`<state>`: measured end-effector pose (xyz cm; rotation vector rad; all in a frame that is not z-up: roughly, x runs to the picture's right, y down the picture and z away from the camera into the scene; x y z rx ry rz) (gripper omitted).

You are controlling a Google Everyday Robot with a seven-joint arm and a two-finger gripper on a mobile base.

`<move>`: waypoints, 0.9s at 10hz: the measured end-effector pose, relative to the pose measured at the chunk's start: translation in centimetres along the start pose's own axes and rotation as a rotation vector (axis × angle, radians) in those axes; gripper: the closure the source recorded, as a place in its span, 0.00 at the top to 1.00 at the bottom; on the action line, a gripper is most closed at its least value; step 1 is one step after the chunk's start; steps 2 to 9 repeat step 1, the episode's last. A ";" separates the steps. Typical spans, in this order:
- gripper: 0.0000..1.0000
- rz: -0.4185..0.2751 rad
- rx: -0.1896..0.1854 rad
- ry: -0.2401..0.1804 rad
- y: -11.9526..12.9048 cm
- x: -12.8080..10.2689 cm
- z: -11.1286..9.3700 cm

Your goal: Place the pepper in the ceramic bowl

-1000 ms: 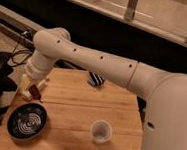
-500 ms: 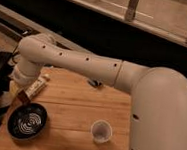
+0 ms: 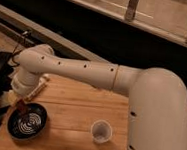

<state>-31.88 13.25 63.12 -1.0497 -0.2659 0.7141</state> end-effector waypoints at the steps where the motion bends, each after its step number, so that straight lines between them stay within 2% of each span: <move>1: 0.03 -0.003 -0.010 -0.008 -0.1 0.5 0.6; 9: 0.03 -0.003 -0.010 -0.008 -0.1 0.5 0.6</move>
